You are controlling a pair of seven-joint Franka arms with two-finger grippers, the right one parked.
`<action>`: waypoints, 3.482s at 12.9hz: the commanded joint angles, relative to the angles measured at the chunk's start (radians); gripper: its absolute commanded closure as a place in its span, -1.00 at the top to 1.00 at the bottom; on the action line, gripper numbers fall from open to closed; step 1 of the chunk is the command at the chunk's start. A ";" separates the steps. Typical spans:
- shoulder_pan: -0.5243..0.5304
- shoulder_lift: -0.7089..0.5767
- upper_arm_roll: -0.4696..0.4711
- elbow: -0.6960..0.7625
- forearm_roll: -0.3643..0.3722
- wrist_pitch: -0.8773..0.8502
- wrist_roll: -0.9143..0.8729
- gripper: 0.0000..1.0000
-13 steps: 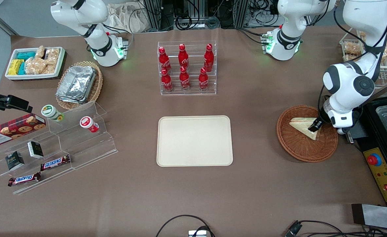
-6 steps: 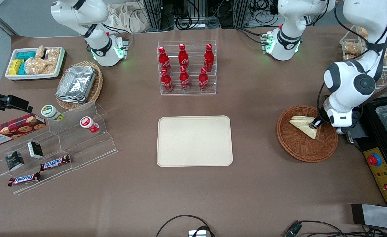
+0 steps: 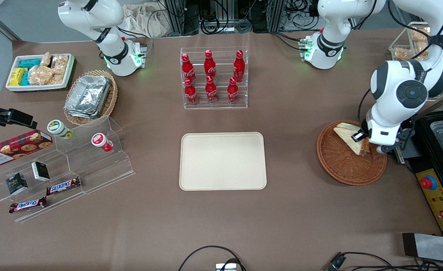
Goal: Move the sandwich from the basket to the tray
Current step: 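Carry the sandwich with the left gripper over to the cream tray, then lower the sandwich onto the tray and open the left gripper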
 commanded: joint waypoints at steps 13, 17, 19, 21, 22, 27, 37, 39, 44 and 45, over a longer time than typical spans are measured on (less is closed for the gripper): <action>-0.005 0.032 -0.366 0.109 -0.067 0.020 0.186 -0.87; -0.032 0.134 -0.409 0.204 -0.084 0.027 0.165 -0.86; -0.067 0.203 -0.409 0.276 -0.081 0.022 0.130 -0.86; -0.113 0.274 -0.408 0.347 -0.060 0.014 0.088 -0.86; -0.133 0.305 -0.408 0.365 -0.043 0.014 0.075 -0.86; -0.190 0.456 -0.406 0.473 0.069 0.013 -0.022 -0.86; -0.296 0.687 -0.397 0.631 0.282 -0.029 -0.171 -0.85; -0.299 0.707 -0.397 0.631 0.318 -0.029 -0.191 -0.85; -0.305 0.722 -0.397 0.631 0.333 -0.029 -0.192 -0.72; -0.305 0.722 -0.397 0.631 0.335 -0.029 -0.192 -0.53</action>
